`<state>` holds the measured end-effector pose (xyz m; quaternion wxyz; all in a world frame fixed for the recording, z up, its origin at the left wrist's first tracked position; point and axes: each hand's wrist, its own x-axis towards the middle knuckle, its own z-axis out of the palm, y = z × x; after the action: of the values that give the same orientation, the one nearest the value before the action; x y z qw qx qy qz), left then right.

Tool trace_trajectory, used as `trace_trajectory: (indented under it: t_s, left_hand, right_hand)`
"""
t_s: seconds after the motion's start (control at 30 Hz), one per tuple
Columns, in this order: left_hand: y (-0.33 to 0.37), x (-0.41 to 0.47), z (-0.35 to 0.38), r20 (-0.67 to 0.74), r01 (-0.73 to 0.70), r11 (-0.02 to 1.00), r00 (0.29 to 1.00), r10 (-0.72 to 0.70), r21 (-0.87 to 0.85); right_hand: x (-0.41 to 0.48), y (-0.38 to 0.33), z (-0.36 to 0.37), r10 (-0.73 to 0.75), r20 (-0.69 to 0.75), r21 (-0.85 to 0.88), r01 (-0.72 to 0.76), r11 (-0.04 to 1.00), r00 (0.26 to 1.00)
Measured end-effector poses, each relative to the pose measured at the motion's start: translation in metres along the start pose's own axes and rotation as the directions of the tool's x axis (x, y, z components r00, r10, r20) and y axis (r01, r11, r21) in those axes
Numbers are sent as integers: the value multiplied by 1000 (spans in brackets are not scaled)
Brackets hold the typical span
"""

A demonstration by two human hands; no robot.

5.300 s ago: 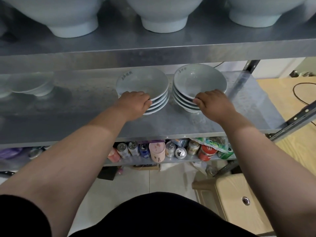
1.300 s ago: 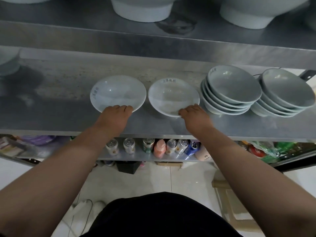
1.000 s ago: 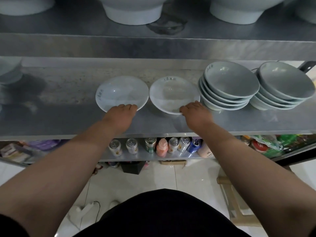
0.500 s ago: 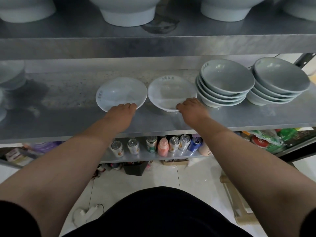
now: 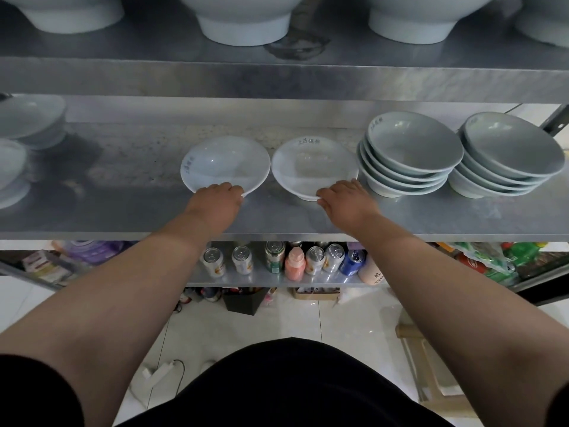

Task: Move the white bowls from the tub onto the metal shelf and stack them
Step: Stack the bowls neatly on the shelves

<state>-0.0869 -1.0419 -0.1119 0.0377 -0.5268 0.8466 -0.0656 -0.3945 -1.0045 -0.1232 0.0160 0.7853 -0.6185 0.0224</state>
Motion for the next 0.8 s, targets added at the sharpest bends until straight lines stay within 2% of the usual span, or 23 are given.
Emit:
trace_trajectory:
  t_s: [0.17,0.3,0.4,0.53,0.67,0.73,0.8]
  left_hand:
    - [-7,0,-11,67,47,999,997,-47,-7]
    - [-14,6,-35,-102,88,993,990,-96,-79]
    - [-1,11,-52,-240,15,994,970,-40,-104]
    - [24,24,-71,-336,-32,994,942,-4,-103]
    - [52,37,-77,-333,-92,992,941,60,-81]
    - [72,41,-77,-317,-159,985,939,131,-66]
    - [89,45,-72,-299,-222,974,933,198,-49]
  right_hand:
    - [1,0,-1,-6,2,71,6,997,1000]
    - [2,-3,-2,-26,39,91,22,996,999]
    - [4,-8,1,-66,-4,124,66,990,998]
    - [1,-8,4,-152,-106,145,167,975,983]
    - [-19,2,0,-116,-186,137,143,980,976]
    - [-29,18,-6,-75,-313,121,118,986,947]
    - [-36,38,-18,-42,-470,78,89,993,881]
